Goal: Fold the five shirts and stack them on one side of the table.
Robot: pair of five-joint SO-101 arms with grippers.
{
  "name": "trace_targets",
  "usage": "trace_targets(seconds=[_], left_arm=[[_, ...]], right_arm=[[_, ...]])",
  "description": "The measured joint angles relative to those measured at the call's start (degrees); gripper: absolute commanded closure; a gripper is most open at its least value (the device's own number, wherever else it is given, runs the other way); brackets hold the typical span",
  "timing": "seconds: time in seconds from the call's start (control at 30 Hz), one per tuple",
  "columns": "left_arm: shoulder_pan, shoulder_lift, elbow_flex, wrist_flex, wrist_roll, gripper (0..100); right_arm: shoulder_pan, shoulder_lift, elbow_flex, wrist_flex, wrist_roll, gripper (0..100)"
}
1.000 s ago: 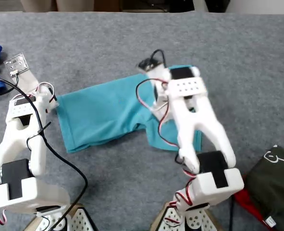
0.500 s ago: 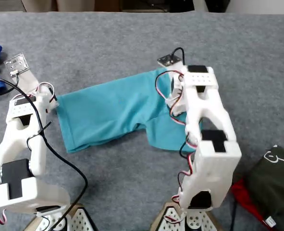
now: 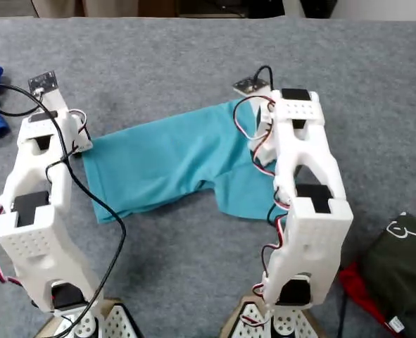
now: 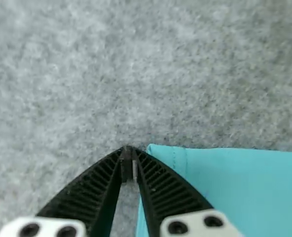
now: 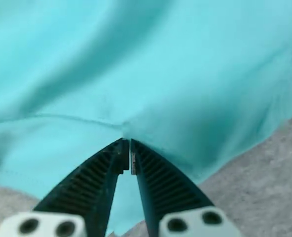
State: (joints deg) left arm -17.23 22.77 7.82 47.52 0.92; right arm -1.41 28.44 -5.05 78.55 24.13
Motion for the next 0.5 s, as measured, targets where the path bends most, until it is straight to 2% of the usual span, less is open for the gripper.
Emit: trace_targets(seconds=[0.17, 0.37, 0.5], left_arm=[[-0.5, -5.7, 4.6, -1.1, 0.2, 98], [-0.5, -24.6, 12.7, -1.1, 0.2, 98], [4.0, -31.7, 20.4, -1.0, 0.3, 98]], right_arm=[[-0.1, -5.1, 0.0, 3.0, 0.0, 97.7], [-0.1, -8.7, 0.0, 4.3, 0.4, 97.7], [-0.1, -8.2, 0.0, 3.9, 0.4, 97.7]])
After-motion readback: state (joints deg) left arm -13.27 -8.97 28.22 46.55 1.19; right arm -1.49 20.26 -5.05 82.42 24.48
